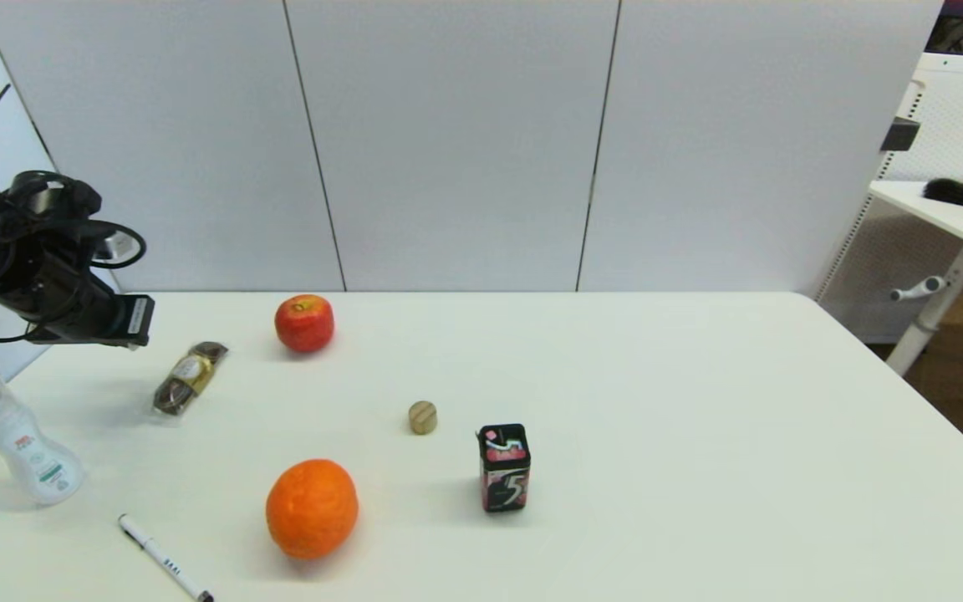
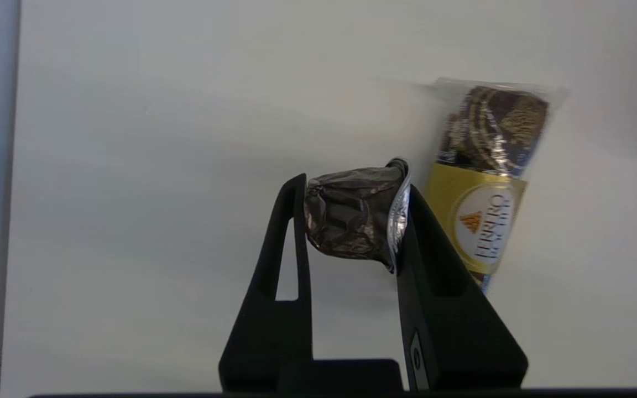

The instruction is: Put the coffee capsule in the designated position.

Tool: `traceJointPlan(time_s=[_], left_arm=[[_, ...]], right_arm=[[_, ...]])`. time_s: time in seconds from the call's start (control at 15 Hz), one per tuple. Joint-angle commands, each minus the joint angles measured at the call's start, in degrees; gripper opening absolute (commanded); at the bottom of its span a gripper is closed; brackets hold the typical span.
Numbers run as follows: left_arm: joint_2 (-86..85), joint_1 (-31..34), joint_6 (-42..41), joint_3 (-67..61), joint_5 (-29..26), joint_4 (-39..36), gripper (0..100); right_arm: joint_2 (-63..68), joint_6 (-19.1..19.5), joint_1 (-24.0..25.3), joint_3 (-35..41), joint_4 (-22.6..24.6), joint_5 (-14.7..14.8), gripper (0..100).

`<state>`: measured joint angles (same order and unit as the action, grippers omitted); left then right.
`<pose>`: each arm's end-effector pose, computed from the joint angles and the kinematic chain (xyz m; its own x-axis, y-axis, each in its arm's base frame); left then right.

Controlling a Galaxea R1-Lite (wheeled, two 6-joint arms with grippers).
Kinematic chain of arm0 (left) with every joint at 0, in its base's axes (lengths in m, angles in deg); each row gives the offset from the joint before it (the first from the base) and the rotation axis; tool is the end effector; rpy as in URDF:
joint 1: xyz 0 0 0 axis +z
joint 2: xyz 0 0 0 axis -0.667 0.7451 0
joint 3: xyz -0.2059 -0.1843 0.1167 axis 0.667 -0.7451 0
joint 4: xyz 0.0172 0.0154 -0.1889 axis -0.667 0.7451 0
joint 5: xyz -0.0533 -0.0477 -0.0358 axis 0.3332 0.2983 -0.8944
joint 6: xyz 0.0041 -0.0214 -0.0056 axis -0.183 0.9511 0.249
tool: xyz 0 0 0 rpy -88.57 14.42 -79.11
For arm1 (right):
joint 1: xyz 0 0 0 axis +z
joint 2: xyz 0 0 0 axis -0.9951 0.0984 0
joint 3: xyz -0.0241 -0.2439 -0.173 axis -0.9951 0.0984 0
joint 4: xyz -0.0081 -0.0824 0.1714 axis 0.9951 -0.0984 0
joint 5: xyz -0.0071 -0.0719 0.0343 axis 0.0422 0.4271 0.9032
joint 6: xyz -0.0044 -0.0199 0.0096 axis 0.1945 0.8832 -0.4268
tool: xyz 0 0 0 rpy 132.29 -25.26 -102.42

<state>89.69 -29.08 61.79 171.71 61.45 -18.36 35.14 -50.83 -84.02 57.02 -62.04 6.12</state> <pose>0.3575 0.0831 0.1918 0.5634 0.2220 -0.7958 -0.1756 0.9734 0.1472 -0.0231 -0.0002 0.0766 1.0000 0.0058 0.0067 -0.0058 1.0000 0.0038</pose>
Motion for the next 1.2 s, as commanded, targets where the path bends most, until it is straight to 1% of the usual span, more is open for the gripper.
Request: traceJointPlan(time_s=[0.07,0.13,0.2,0.27,0.6,0.67,0.8,0.87,0.93,1.2], left_arm=[[0.7,0.3,0.2,-0.4,0.9,0.2,0],[0.9,0.2,0.3,-0.8,0.8,0.1,0],[1.0,0.2,0.7,-1.5,0.6,0.1,100],[0.9,0.1,1.8,-2.2,0.5,0.1,100],[-0.6,0.0,1.3,-0.1,0.8,-1.6,100],[-2.6,-0.4,-0.6,2.2,0.8,-3.0,100],[-6.7,-0.7,-6.8,8.8,0.7,-3.5,100],[-9.8,-1.6,-9.2,11.0,0.3,-3.4,100],[-13.6,-3.3,-9.8,11.2,0.3,-3.5,100],[-29.8,-11.0,-9.4,8.7,0.3,-3.2,100]], right_arm=[[0.1,0.0,0.0,0.0,0.0,0.0,100],[0.1,0.0,0.0,0.0,0.0,0.0,100],[0.1,0.0,0.0,0.0,0.0,0.0,100],[0.1,0.0,0.0,0.0,0.0,0.0,100],[0.1,0.0,0.0,0.0,0.0,0.0,100],[0.1,0.0,0.0,0.0,0.0,0.0,100],[0.1,0.0,0.0,0.0,0.0,0.0,100],[0.1,0.0,0.0,0.0,0.0,0.0,100],[0.1,0.0,0.0,0.0,0.0,0.0,100],[0.1,0.0,0.0,0.0,0.0,0.0,100]])
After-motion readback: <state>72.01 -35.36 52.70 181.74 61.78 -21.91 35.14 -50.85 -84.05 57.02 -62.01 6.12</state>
